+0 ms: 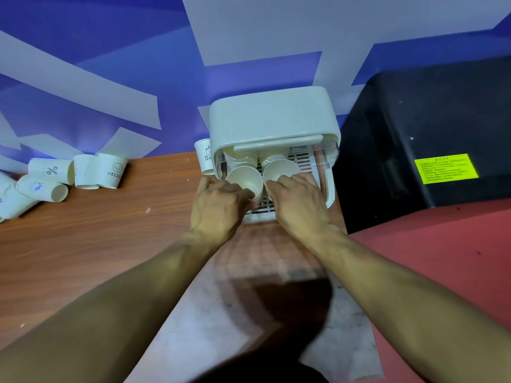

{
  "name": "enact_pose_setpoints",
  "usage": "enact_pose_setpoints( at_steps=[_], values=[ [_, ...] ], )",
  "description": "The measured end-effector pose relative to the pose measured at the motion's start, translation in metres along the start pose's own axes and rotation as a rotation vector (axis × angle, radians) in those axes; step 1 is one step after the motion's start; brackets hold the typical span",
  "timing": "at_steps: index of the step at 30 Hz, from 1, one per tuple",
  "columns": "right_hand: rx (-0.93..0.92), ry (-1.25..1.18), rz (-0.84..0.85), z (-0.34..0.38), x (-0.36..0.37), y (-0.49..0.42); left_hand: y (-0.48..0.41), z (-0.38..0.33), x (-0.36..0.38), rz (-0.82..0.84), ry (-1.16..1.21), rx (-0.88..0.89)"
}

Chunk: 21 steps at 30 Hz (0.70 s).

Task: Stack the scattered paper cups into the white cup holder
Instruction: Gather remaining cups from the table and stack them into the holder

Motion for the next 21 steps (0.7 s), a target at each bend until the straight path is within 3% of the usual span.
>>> enact_pose_setpoints(
  at_steps=[9, 21],
  values=[
    [-0.056, 0.097, 0.076, 0.001, 0.010, -0.011, -0.011, 0.001, 0.001, 0.201, -0.083, -0.034],
    [-0.067, 0.196, 0.121, 0.007, 0.015, -0.012, -0.012, 0.004, 0.006, 0.172, -0.105, 0.022]
  ],
)
Point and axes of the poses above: each hand's wrist, its own y-axis away from the middle knuckle, its own x-axis out of the palm, z = x × y, the point moved 1 cm from there along -y, towards the middle knuckle, and after that the axes turned 1 degree about -z, right-handed, at the moved point
